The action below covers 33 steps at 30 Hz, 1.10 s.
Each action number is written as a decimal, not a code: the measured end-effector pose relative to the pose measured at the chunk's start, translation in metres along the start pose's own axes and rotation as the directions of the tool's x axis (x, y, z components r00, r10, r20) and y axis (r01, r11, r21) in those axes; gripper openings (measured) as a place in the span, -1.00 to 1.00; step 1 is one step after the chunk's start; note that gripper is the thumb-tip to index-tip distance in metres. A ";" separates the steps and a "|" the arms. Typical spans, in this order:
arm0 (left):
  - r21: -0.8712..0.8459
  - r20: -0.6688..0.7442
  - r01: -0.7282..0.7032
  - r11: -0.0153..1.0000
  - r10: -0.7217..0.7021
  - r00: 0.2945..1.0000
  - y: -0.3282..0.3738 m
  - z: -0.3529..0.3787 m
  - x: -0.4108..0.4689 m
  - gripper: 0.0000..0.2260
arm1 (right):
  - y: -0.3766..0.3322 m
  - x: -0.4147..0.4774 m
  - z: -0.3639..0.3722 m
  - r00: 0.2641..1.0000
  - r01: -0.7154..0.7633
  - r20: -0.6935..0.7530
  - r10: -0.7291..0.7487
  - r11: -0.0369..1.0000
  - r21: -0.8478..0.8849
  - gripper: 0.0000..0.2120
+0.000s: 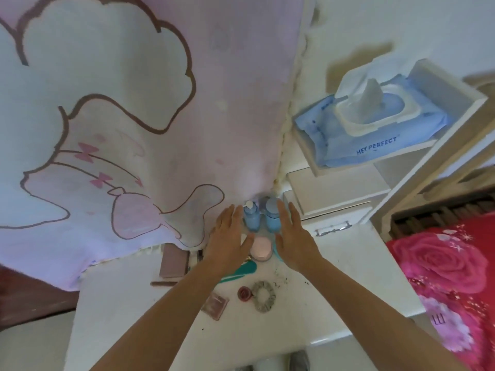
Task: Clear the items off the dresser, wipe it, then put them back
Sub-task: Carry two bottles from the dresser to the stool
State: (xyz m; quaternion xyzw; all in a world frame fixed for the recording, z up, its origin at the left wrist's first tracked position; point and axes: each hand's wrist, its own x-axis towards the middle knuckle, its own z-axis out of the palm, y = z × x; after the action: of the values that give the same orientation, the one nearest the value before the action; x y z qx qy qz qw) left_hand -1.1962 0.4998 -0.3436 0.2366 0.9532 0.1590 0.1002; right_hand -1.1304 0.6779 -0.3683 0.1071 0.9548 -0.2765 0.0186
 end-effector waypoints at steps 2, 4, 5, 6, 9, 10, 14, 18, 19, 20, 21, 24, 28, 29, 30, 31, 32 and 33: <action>0.016 -0.002 -0.046 0.999 0.047 0.999 -0.006 0.008 0.017 -0.38 | 0.004 0.013 0.011 0.999 -0.049 -0.020 0.049 0.999 -0.001 -0.12; 0.041 -0.016 -0.071 0.997 0.072 0.997 -0.008 0.010 0.027 -0.39 | 0.005 0.021 0.015 0.997 -0.060 -0.043 0.060 0.998 -0.001 -0.05; 0.025 -0.011 -0.073 0.997 0.073 0.997 -0.010 0.012 0.033 -0.39 | 0.006 0.026 0.018 0.997 -0.066 -0.050 0.066 0.998 -0.004 -0.03; 0.001 -0.009 -0.076 0.997 0.076 0.997 -0.011 0.015 0.039 -0.40 | 0.007 0.031 0.020 0.996 -0.067 -0.056 0.067 0.998 -0.012 -0.03; -0.011 0.007 -0.120 0.993 0.120 0.993 -0.015 0.023 0.051 -0.44 | 0.013 0.038 0.025 0.997 -0.068 -0.027 0.067 0.997 -0.041 -0.13; -0.011 0.004 -0.138 0.990 0.138 0.990 -0.016 0.025 0.053 -0.46 | 0.015 0.039 0.027 0.997 -0.067 -0.024 0.066 0.997 -0.035 -0.18; -0.145 -0.056 -0.168 0.975 0.162 0.985 -0.018 0.032 0.056 -0.64 | 0.018 0.037 0.032 0.991 -0.074 -0.107 0.077 0.997 0.036 -0.38; -0.234 -0.029 -0.147 0.961 0.144 0.989 -0.018 0.032 0.057 -0.77 | 0.011 0.039 0.033 0.984 -0.118 -0.120 0.132 0.986 0.113 -0.46; -0.247 -0.033 -0.139 0.959 0.135 0.990 -0.020 0.030 0.056 -0.77 | 0.009 0.037 0.032 0.986 -0.105 -0.118 0.120 0.986 0.130 -0.46; -0.265 -0.042 -0.128 0.956 0.121 0.992 -0.021 0.028 0.053 -0.78 | 0.007 0.033 0.031 0.987 -0.082 -0.122 0.100 0.987 0.141 -0.47; -0.285 -0.054 -0.117 0.951 0.106 0.993 -0.022 0.024 0.049 -0.77 | 0.006 0.028 0.029 0.988 -0.058 -0.134 0.078 0.988 0.146 -0.48; -0.339 -0.089 -0.066 0.939 0.037 0.995 -0.023 0.010 0.037 -0.75 | 0.001 0.015 0.015 0.983 -0.012 -0.181 0.040 0.988 0.154 -0.45; -0.400 -0.203 -0.061 0.914 -0.023 0.979 -0.014 -0.024 0.016 -0.73 | -0.010 0.005 -0.011 0.972 0.023 -0.237 0.010 0.991 0.134 -0.36; -0.424 -0.233 -0.060 0.904 -0.044 0.972 -0.010 -0.035 0.008 -0.71 | -0.014 0.003 -0.018 0.967 0.035 -0.256 0.001 0.991 0.133 -0.34; -0.446 -0.264 -0.059 0.893 -0.069 0.962 -0.007 -0.045 -0.001 -0.70 | -0.017 0.001 -0.023 0.961 0.054 -0.276 -0.016 0.990 0.128 -0.33; -0.459 -0.296 -0.057 0.886 -0.093 0.951 -0.004 -0.054 -0.010 -0.70 | -0.022 0.000 -0.028 0.954 0.082 -0.298 -0.042 0.989 0.123 -0.33; -0.462 -0.322 -0.048 0.886 -0.118 0.939 -0.003 -0.061 -0.021 -0.72 | -0.026 -0.002 -0.032 0.944 0.120 -0.319 -0.078 0.986 0.115 -0.34; -0.461 -0.339 -0.029 0.887 -0.146 0.930 -0.002 -0.067 -0.032 -0.74 | -0.032 -0.003 -0.033 0.933 0.171 -0.336 -0.127 0.980 0.105 -0.34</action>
State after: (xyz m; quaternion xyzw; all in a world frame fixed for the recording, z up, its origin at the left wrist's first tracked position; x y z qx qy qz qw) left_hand -1.1874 0.4653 -0.2783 0.1434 0.8972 0.4171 -0.0202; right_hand -1.1337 0.6688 -0.3233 0.0797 0.9294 -0.3185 -0.1688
